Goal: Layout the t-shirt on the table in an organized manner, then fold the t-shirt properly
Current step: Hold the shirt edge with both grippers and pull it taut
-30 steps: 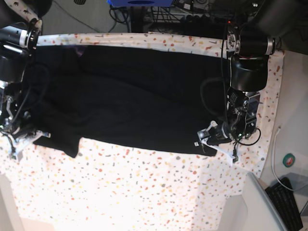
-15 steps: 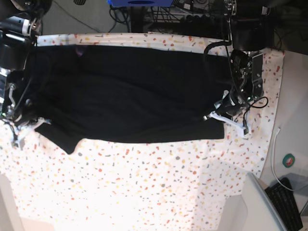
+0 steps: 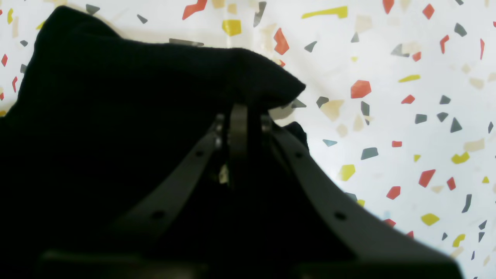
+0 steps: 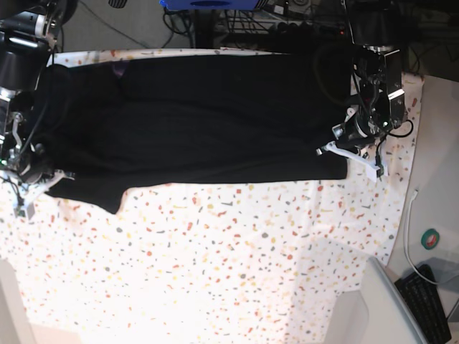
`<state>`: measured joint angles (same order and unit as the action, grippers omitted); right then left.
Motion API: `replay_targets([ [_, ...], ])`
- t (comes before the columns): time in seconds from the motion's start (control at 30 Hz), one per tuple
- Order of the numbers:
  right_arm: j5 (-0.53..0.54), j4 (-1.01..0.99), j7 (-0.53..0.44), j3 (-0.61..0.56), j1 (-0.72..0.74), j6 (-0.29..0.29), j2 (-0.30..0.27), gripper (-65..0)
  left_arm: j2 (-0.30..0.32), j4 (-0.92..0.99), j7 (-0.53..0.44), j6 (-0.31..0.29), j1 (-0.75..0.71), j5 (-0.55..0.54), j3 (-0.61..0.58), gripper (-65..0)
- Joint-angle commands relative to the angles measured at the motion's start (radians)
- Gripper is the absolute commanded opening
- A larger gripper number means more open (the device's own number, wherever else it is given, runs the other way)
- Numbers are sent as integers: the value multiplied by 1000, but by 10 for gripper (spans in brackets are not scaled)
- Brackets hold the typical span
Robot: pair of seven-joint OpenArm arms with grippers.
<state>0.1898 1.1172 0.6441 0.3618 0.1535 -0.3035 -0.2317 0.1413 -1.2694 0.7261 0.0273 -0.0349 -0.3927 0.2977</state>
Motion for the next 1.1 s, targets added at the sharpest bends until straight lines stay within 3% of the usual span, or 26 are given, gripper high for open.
replay_targets([
  [0.0, 4, 18, -17, 3, 21, -1, -16, -650, 8, -31, 11, 4, 8, 4, 2, -611],
  [0.13, 4, 18, -17, 3, 24, -1, -16, -650, 8, -111, 20, 4, -7, 4, 2, -385],
  [0.23, 4, 18, -17, 3, 25, -1, -16, -650, 8, -149, 36, 4, -6, 2, 2, -296],
  [0.47, 4, 18, -17, 3, 25, -1, -16, -650, 13, -175, 72, 4, 99, 10, 4, -290],
  [0.63, 4, 16, -19, 3, 27, -1, -16, -650, 17, 23, 69, 4, 250, 13, 4, -290],
  [0.77, 4, 16, -20, 3, 27, -1, -16, -650, 17, 164, 65, 4, 338, 91, 4, -290],
  [1.07, 4, 16, -22, 3, 27, -1, -16, -650, 16, 337, -66, 4, 361, 136, -5, -290],
])
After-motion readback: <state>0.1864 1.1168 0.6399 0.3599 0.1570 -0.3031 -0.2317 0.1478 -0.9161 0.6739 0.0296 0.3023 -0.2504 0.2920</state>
